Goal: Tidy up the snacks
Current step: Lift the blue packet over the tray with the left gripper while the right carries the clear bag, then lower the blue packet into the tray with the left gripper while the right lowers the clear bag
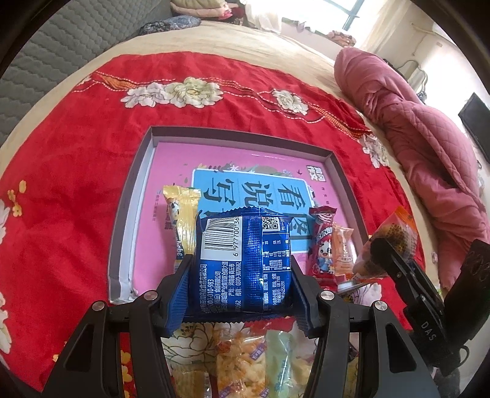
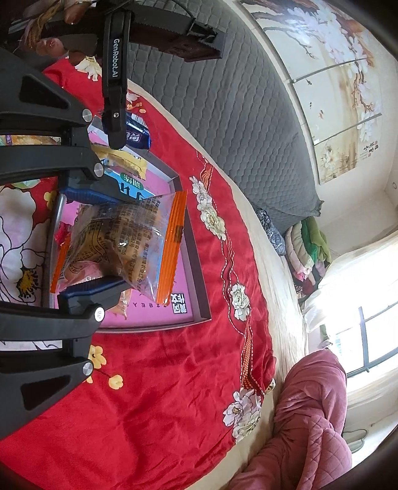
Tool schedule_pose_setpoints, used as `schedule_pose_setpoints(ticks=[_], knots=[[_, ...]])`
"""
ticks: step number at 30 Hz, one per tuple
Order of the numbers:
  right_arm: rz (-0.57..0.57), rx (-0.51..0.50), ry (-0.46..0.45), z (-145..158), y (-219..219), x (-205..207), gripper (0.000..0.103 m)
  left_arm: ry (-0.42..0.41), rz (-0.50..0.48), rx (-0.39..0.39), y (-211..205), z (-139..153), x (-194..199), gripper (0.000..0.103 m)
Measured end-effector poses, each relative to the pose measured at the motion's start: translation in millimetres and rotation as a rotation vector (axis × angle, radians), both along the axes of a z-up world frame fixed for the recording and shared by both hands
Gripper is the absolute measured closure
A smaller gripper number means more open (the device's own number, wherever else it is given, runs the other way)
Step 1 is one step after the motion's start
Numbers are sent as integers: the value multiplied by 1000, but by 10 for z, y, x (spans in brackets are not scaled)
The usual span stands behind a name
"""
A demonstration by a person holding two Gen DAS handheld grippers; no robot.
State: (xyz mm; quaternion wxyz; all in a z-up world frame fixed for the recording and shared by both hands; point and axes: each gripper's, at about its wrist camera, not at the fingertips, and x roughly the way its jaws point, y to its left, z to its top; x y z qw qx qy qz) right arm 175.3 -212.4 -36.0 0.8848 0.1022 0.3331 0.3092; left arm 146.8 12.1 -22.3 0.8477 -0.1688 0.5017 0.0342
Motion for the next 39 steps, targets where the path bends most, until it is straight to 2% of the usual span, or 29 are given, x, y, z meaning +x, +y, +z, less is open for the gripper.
schedule_pose_setpoints(ticks=[22,29,39], knots=[[46,-15,29,-136,160,155,61,44,14,12,-11,-241,173,44],[78,-31,56,-225,240,210,61,47,3,58,-52,-276,204,44],[100,-44,58,-266,300,210,61,59,-22,83,-133,-333,226,44]])
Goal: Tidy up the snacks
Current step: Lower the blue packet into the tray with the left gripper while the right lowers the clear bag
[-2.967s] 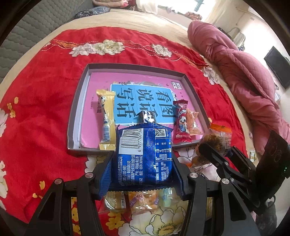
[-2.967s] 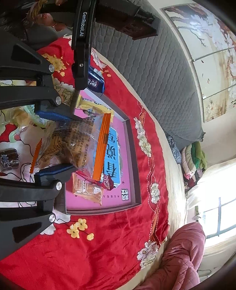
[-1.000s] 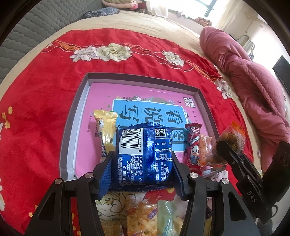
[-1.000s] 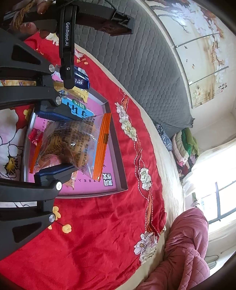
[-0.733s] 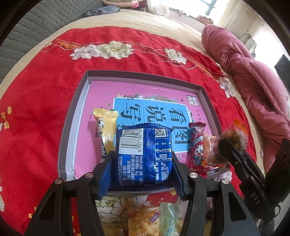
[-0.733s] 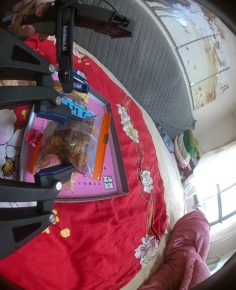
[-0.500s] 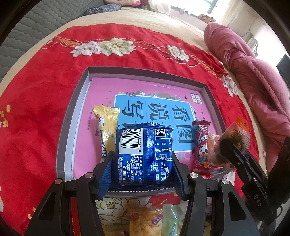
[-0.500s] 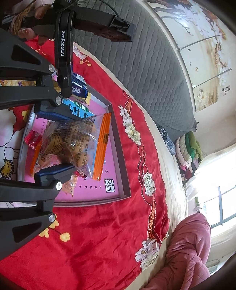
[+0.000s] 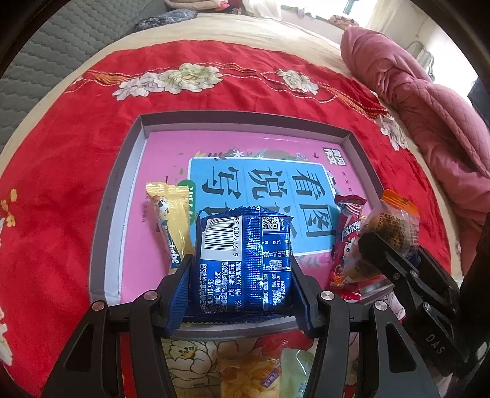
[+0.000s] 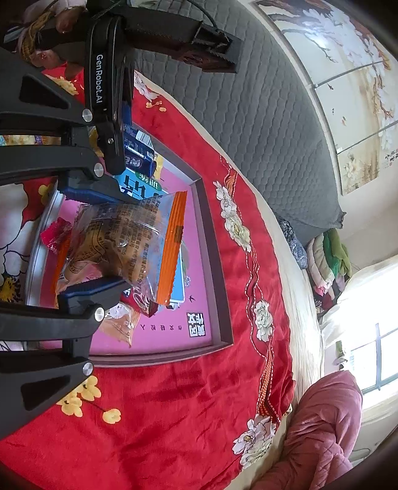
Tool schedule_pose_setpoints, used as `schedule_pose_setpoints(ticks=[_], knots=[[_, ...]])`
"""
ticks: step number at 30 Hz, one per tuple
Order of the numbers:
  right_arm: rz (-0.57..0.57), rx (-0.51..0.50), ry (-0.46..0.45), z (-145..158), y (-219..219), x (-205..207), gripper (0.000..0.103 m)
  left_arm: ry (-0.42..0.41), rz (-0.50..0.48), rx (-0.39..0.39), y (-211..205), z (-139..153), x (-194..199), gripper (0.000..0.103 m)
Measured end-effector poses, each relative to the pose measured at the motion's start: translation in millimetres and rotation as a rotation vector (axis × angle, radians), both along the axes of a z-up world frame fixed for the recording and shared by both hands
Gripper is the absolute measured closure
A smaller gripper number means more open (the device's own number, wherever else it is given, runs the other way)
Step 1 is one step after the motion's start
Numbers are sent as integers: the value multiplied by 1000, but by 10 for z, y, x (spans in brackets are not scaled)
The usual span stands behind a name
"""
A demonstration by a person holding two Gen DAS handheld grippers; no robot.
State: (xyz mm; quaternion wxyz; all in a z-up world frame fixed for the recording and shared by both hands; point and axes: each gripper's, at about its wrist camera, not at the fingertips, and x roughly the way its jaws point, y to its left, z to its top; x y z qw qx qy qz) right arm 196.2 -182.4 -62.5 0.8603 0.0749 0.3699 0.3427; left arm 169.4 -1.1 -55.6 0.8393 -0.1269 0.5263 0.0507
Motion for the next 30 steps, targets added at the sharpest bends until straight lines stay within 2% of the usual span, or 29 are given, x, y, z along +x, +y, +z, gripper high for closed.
schedule_pose_setpoints(ticks=[10,27,30], knots=[[2,-20,4,-39,25,13,61,15,-25,-3,-85,-50,45,44],[-115,-5,49,-102,-192,130,61,40,-44,-15,-159,-133,91,44],[-106,-2,61,-123,-186,139,60,42,-45,-16,-166,-143,96,44]])
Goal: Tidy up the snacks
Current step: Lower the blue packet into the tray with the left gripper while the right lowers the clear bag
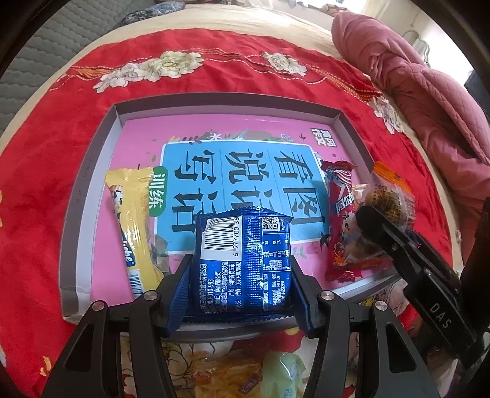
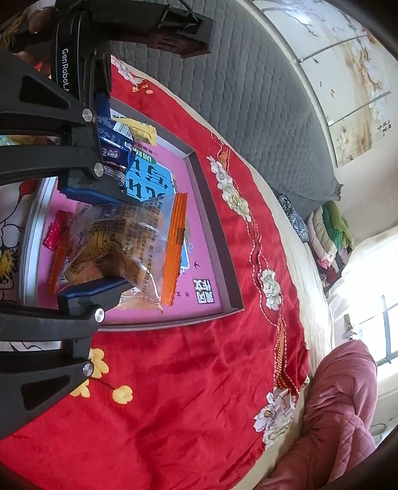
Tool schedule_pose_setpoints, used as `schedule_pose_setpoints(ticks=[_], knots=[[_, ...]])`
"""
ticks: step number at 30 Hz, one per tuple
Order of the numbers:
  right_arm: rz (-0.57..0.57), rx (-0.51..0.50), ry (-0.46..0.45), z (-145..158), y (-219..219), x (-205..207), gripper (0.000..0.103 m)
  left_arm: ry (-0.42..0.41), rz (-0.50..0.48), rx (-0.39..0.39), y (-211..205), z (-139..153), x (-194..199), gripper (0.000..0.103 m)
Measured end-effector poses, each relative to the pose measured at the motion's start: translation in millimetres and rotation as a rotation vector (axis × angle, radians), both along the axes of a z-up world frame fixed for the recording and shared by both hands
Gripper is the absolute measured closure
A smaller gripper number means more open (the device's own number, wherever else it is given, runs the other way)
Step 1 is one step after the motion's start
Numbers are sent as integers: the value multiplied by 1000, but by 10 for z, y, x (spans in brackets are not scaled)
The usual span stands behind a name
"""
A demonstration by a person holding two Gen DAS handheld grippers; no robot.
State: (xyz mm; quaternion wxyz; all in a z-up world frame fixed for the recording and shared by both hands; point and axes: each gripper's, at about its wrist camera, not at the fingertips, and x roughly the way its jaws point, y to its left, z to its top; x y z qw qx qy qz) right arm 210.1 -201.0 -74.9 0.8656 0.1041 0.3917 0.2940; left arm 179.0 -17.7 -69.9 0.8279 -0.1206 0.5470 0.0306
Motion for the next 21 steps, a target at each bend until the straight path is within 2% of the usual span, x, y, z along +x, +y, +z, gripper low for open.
schedule_pose_setpoints(ticks=[21], knots=[[50,-25,0,-21,117,-35,60,13,14,-15,35,-16,6,43]])
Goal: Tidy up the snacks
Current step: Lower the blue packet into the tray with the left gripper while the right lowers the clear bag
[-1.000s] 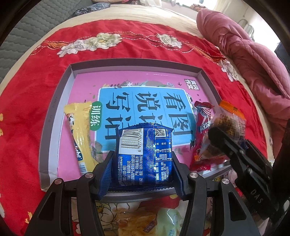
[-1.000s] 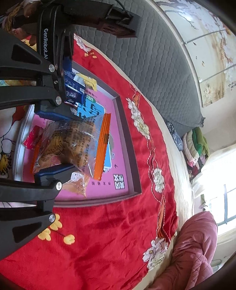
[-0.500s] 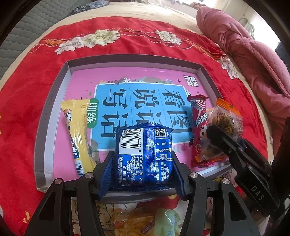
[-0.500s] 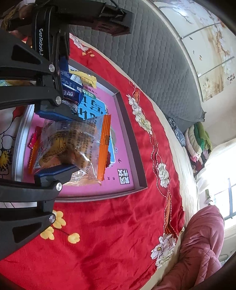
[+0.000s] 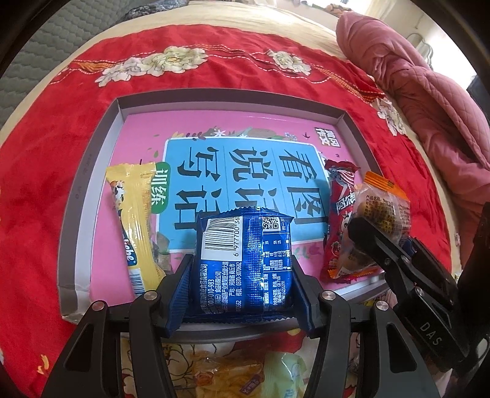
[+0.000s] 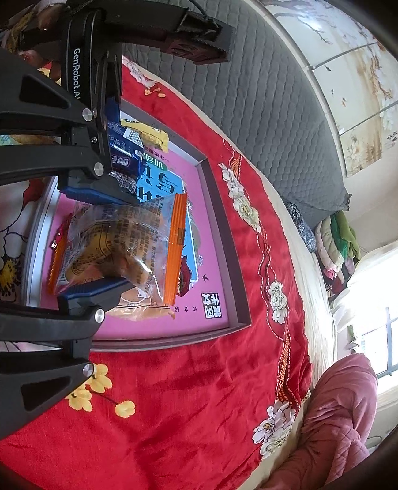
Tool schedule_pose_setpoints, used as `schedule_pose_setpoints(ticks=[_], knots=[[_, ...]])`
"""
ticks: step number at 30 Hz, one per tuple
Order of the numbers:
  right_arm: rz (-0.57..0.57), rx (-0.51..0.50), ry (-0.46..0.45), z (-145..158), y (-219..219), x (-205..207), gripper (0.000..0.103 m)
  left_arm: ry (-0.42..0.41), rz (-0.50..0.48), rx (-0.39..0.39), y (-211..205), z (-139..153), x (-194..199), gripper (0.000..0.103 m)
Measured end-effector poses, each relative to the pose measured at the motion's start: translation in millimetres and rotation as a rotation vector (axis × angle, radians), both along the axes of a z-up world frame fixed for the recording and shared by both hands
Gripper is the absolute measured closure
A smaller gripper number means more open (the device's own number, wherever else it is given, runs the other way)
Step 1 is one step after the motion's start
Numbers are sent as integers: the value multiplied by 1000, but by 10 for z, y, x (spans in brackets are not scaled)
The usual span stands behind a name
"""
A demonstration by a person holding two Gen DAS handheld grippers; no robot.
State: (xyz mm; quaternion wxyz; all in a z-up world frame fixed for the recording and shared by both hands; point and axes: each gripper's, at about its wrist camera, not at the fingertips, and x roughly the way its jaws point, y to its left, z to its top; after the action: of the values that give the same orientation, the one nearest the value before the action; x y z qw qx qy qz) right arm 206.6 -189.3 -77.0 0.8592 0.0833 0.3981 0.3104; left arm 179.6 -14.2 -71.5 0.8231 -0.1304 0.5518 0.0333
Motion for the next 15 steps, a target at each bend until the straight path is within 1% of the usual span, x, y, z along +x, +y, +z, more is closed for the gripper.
schedule_pose_setpoints(ticks=[15], knots=[[-28,-2,8,3,-40,19,60,9,7,-7,11,3,-5,43]])
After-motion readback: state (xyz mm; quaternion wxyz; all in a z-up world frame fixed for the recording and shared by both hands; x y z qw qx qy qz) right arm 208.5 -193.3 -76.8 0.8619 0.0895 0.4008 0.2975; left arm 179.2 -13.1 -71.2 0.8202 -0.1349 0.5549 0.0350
